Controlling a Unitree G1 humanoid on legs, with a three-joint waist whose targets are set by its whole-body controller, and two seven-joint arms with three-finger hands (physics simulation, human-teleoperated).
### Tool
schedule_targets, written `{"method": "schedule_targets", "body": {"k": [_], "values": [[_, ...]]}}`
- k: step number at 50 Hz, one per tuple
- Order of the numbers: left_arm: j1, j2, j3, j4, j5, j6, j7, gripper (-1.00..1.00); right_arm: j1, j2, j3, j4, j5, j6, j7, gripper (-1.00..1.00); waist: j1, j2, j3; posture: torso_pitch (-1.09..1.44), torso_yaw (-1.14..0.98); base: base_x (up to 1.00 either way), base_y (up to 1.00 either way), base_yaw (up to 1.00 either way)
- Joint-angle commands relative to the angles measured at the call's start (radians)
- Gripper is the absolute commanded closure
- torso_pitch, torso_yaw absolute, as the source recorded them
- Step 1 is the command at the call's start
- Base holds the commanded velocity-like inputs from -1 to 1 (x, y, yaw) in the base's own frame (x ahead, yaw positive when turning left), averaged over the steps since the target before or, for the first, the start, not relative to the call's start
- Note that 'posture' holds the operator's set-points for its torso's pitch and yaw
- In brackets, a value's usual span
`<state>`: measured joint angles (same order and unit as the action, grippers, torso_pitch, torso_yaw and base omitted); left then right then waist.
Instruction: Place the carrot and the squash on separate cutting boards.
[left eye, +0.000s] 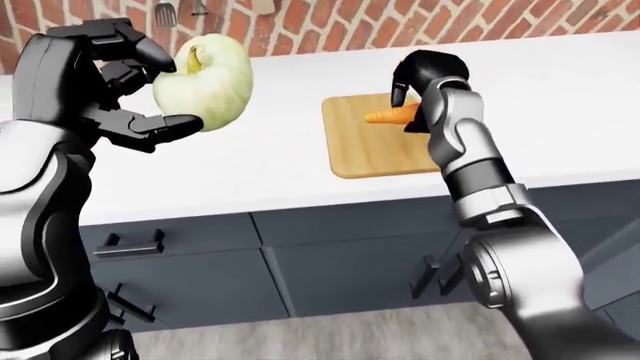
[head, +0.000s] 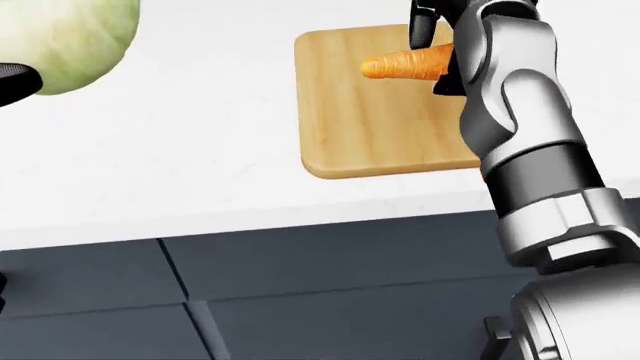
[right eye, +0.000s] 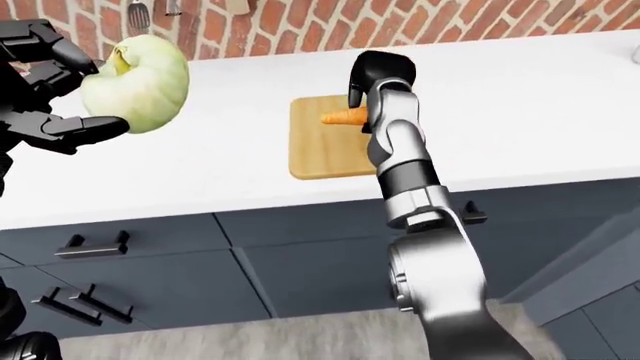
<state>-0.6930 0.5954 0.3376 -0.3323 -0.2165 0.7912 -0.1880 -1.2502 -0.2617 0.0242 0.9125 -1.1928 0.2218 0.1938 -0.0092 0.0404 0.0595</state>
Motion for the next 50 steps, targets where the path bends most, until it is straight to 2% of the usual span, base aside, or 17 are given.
{"method": "schedule_targets", "body": {"k": [1,14,16,17,39,48,50], "values": [[-0.034,0.020,0.026,-0.031,0.000,-0.039,0.010,0.51,-0.037,-0.004,0.001,-0.038,-0.006,-0.017,-0.013,1.00,0.000,0.003,-0.033,0.00,0.00,0.00,0.00,0.00],[-0.027,0.019,0.027,-0.028,0.000,-0.045,0.010,0.51,-0.014,0.013,0.007,-0.005,-0.008,-0.044,-0.013,1.00,0.001,0.005,-0.038,0.00,0.00,0.00,0.00,0.00],[-0.026,0.018,0.026,-0.027,0.001,-0.048,0.010,0.51,-0.013,0.013,0.008,-0.005,-0.009,-0.045,-0.013,0.89,0.001,0.005,-0.038,0.00,0.00,0.00,0.00,0.00],[-0.022,0.016,0.026,-0.028,0.003,-0.051,0.010,0.51,-0.010,0.013,0.008,-0.004,-0.009,-0.047,-0.016,0.65,0.001,0.005,-0.038,0.00,0.00,0.00,0.00,0.00],[-0.027,0.023,0.035,-0.031,-0.004,-0.041,0.010,0.51,0.014,0.010,0.009,-0.033,-0.007,-0.055,0.036,0.32,0.001,0.002,-0.040,0.00,0.00,0.00,0.00,0.00],[-0.030,0.029,0.034,-0.036,-0.012,-0.036,0.014,0.51,0.026,0.007,0.002,-0.080,-0.011,-0.050,0.080,0.03,0.001,0.002,-0.038,0.00,0.00,0.00,0.00,0.00],[-0.029,0.030,0.036,-0.038,-0.014,-0.034,0.015,0.51,0.032,0.010,0.004,-0.085,-0.011,-0.051,0.086,-0.17,0.001,0.003,-0.038,0.00,0.00,0.00,0.00,0.00]]}}
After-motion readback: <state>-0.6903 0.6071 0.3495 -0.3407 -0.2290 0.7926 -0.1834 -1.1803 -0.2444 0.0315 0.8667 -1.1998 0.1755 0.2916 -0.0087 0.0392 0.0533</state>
